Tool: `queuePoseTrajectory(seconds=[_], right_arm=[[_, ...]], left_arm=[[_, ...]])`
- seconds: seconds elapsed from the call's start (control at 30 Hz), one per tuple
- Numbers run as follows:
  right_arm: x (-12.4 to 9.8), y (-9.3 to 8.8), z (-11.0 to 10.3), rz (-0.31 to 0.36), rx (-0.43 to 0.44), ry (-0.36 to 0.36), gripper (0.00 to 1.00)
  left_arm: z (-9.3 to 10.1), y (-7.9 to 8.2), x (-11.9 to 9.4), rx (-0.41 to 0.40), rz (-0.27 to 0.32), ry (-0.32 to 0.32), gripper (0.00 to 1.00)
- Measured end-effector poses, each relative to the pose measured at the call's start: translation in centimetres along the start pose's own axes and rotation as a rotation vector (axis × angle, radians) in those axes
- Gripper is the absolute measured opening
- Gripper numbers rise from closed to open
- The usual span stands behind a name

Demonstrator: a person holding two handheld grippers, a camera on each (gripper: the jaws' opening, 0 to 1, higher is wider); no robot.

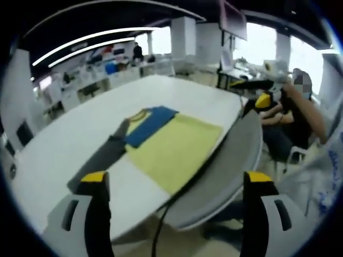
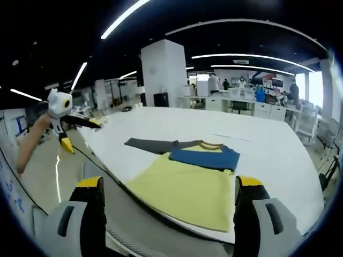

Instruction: Fold the garment on the visible template until the final outline fits inside the template.

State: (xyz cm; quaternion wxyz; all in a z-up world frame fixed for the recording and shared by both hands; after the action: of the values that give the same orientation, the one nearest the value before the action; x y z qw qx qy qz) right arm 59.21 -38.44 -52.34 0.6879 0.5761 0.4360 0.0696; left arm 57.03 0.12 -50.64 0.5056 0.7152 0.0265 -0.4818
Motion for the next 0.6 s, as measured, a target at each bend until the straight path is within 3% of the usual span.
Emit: queuePoseTrajectory(seconds=[0.17, 0.3, 0.4, 0.5, 0.6], right_arm=[[0.4, 0.5, 0.0, -0.010, -0.016, 0.011, 1.00], [0.9, 0.9, 0.4, -0.034, -0.049, 0.032, 1.00], [1.1, 1.0, 0.9, -0.014, -0.065, 0.028, 1.00], [1.2, 1.0, 1.8, 0.013, -0.050, 0.025, 1.00], [0.9, 1.1, 2.7, 0.032, -0.051, 0.010, 1.00]], left_arm=[[-0.9, 0.0, 0.0, 0.005, 0.003, 0.020, 1.00], [-1.4, 0.1, -0.2, 0.001, -0.007, 0.098, 1.00], [-1.5, 0.2, -0.2, 0.006, -0.013, 0.085, 1.00], [-1.7, 0.7, -0.3, -0.043, 0.047, 0.080, 1.00], [-1.9, 0.9, -0.1, -0.056, 0.052, 0.089, 1.00]])
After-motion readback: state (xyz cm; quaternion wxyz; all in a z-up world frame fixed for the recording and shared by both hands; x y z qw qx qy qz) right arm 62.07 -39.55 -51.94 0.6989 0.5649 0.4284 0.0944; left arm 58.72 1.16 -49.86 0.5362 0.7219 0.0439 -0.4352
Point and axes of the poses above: the point that each gripper's makers call its tool centre point, and the gripper's own axes: x roughly forward along the fingers, z roughly to its right, y roughly out of its top, the point moved 10 cm from there along -x, roughly backward along the fingers, and after that the axes turned 11 degrees about -z, right-handed, at the moved point
